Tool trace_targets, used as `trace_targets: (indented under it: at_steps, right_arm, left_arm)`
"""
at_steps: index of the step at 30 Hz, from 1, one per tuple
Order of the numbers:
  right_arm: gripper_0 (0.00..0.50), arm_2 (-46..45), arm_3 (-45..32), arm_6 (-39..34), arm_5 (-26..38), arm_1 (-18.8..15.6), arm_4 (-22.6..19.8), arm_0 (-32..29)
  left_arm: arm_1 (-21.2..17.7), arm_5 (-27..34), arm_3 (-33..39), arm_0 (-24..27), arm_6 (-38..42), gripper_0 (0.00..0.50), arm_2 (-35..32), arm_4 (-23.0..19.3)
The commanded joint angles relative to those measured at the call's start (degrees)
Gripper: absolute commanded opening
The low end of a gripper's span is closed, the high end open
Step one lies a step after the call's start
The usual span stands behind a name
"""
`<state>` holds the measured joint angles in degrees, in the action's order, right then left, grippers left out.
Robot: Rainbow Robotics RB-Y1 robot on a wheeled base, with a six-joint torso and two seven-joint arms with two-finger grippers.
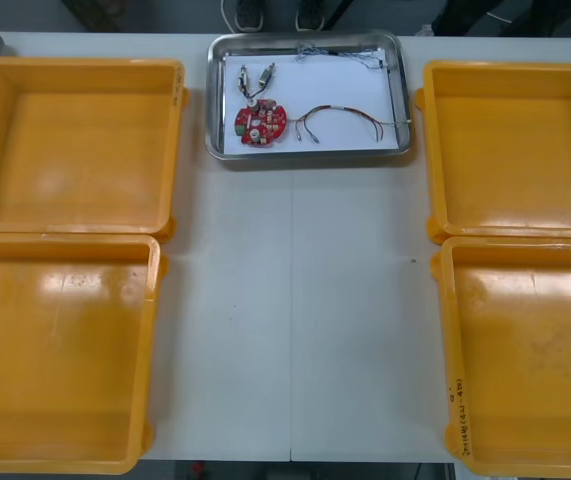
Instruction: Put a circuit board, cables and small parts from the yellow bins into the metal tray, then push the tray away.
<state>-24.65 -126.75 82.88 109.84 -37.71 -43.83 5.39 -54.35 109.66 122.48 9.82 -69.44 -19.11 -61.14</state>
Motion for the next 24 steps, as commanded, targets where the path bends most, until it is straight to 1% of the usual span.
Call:
trace_targets:
  at_steps: [1, 6, 16, 24]
  right_arm:
    - [0.5, -2.1, 0.6, -1.2, 0.2, -2.7, -0.4, -0.9]
    - [0.5, -1.6, 2.7, -1.0, 0.2, -3.2, -0.2, -0.9]
    - [0.5, -1.2, 3.6, -2.2, 0.2, -3.2, -1.5, -0.9]
    - [0.5, -0.7, 3.5, -1.8, 0.2, -3.2, -2.4, -0.9]
  left_arm:
    - [-2.7, 0.3, 1.5, -1.0, -3.9, 0.5, -2.0, 0.5]
    - [-2.7, 0.3, 1.5, -1.0, -3.9, 0.5, -2.0, 0.5]
    - [-2.7, 0.3, 1.5, -1.0, -3.9, 0.5, -2.0, 0.5]
    - [-2.7, 0.3, 1.5, -1.0, -3.9, 0.5, -2.0, 0.5]
